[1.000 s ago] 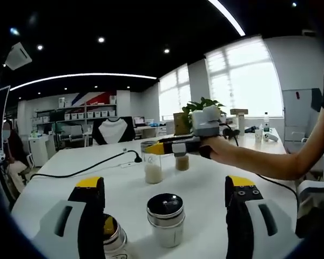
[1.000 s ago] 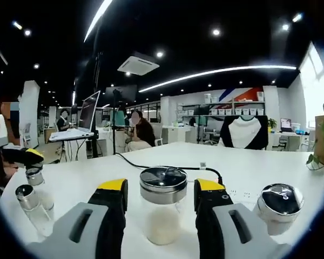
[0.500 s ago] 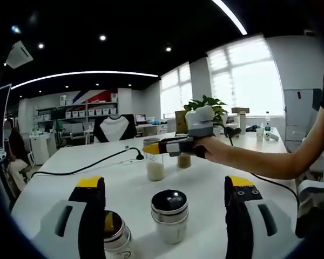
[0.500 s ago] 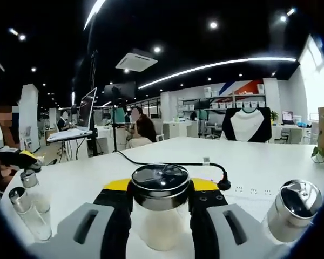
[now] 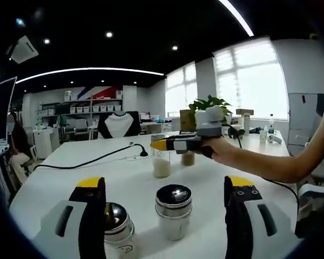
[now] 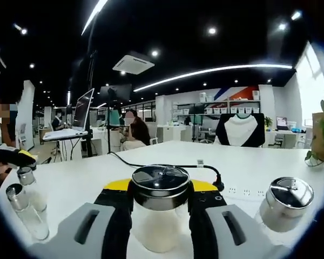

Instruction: Rotate the seasoning bottle until the label or dispensing opening points toward the visible target arrow and the bottle remains upright within the marked orientation range

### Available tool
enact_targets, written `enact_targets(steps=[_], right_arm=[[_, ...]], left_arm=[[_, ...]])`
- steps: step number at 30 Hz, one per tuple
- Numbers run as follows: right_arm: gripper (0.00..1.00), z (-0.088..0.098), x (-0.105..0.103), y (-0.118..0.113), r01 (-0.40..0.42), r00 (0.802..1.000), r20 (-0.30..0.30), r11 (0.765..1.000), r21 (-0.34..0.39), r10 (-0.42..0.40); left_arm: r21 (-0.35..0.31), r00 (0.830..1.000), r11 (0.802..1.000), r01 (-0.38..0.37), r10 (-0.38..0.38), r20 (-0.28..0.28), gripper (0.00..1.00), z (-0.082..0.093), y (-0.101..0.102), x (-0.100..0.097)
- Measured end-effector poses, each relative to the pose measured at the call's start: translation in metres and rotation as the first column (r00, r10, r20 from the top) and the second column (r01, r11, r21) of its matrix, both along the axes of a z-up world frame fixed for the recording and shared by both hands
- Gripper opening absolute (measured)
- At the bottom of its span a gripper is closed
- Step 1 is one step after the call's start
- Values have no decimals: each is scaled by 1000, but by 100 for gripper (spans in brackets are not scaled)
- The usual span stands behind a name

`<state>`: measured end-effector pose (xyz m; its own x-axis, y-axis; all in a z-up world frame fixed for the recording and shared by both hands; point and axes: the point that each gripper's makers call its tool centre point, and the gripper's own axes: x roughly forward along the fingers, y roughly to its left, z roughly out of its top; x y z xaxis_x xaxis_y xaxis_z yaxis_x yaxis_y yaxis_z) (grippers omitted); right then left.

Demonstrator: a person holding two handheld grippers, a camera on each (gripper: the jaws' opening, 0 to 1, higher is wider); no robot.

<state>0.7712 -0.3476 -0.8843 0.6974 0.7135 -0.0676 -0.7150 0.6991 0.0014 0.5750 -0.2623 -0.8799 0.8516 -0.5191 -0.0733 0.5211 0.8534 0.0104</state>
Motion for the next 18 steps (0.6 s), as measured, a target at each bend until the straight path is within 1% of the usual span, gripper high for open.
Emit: enact_targets(steps=[3, 6, 7, 13, 18], right_arm=[[37, 7, -3, -3, 0, 1000, 7, 1000, 24, 0], [37, 14, -7, -5, -2, 1000, 20, 1000, 22, 2], [37, 15, -12, -4, -5, 1000, 24, 1000, 19, 4], [37, 30, -24, -12, -10, 999, 48, 999, 36, 8], [37, 35, -36, -15, -10, 998, 64, 1000, 29, 8]], left_arm=[[15, 1000, 1000, 0, 0, -3, 95, -1, 1, -2], [6, 1000, 1000, 2, -2, -2, 95, 0, 1, -5], [5, 1000, 1000, 3, -3, -2, 95, 1, 0, -5], [5, 1000, 1000, 24, -24, 11, 95, 6, -10, -11], [10, 999, 999, 40, -40, 18, 95, 8, -16, -16]])
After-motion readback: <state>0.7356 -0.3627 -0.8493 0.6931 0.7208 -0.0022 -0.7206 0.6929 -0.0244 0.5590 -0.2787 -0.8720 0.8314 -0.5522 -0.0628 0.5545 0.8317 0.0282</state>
